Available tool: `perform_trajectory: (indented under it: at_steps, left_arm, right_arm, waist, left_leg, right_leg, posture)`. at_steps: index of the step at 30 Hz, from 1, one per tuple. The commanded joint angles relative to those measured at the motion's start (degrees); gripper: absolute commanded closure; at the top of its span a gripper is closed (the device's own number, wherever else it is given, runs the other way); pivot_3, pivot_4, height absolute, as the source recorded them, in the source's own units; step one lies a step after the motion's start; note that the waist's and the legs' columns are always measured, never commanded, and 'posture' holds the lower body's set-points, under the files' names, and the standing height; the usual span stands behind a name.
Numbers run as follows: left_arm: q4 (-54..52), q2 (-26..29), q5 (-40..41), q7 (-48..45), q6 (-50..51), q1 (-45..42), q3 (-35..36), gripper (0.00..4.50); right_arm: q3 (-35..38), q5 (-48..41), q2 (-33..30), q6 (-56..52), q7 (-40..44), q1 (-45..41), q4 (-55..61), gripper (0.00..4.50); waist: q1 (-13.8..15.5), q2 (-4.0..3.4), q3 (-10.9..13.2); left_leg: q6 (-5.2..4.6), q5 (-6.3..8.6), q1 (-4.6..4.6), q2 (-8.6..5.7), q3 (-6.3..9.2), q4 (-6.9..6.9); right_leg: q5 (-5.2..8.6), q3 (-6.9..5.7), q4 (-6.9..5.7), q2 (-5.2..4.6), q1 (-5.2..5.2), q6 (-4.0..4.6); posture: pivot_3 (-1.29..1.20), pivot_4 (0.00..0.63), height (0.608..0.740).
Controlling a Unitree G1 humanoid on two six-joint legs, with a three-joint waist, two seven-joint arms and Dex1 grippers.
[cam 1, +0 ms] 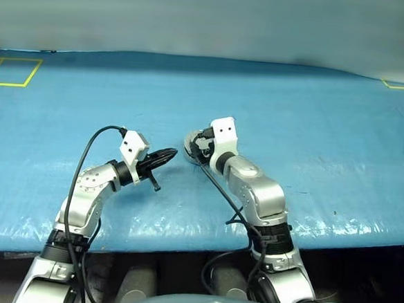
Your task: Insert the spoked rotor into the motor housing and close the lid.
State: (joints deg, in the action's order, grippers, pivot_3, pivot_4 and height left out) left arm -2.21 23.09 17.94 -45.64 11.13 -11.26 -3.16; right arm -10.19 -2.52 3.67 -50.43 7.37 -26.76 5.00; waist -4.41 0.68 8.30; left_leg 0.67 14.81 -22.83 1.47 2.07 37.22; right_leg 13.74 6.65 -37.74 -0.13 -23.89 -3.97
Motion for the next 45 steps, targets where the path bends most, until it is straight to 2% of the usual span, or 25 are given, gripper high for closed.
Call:
perform_trajectory:
  at_steps: [1, 17, 32, 41, 45]
  left_arm:
    - [-0.09, -0.04, -0.14, -0.22, -0.58, -0.91, -0.05, 4.5]
    - [-0.25, 0.68, 0.24, -0.2, -0.35, -0.85, 1.0, 4.5]
    - [-0.09, 0.26, 0.6, 1.21, -0.32, -0.71, 1.97, 4.5]
    - [-0.66, 0.3, 0.95, 1.61, -0.14, -0.37, 2.22, 4.5]
    - [-0.74, 0.29, 1.17, 1.91, -0.01, -0.03, 2.38, 4.5]
  right_arm:
    - [-0.79, 1.21, 0.17, 1.17, -1.29, -1.05, -1.91, 1.29]
    - [-1.85, 2.86, -2.7, 2.12, -1.17, 1.59, -5.21, 1.29]
    - [-0.93, 1.85, 1.36, 1.33, -3.22, 0.42, -6.62, 1.29]
    - [-3.02, 5.83, -3.12, 4.71, -4.01, 3.53, -14.49, 1.29]
    - [-0.71, 4.92, -3.17, 5.94, -4.79, 6.17, -14.85, 1.29]
  waist:
    - [0.01, 0.0, 0.0]
    - [0.05, 0.02, -0.02]
    - [-0.13, 0.03, -0.03]
    - [-0.29, 0.04, -0.15]
    - [0.28, 0.12, -0.34]
  left_leg:
    - [0.0, 0.0, 0.0, 0.0, -0.01, 0.0]
    - [0.03, -0.02, 0.19, -0.02, 0.02, 0.15]
    - [0.03, -0.02, 0.22, 0.0, 0.04, 0.15]
    - [0.05, -0.04, 0.4, 0.01, 0.03, 0.15]
    - [0.08, -0.07, 0.62, -0.01, 0.05, 0.17]
  right_leg:
    - [0.0, 0.0, 0.0, -0.01, 0.0, 0.0]
    - [0.0, 0.0, -0.05, 0.0, 0.23, -0.02]
    - [0.0, 0.0, -0.06, 0.02, 0.24, -0.02]
    - [0.01, 0.02, -0.05, 0.04, 0.42, -0.03]
    - [0.11, 0.01, -0.04, 0.04, 0.71, -0.18]
  posture:
    - [0.0, 0.15, 0.74]
    - [0.0, 0.15, 0.74]
    - [0.0, 0.15, 0.74]
    - [0.0, 0.15, 0.74]
    - [0.0, 0.15, 0.74]
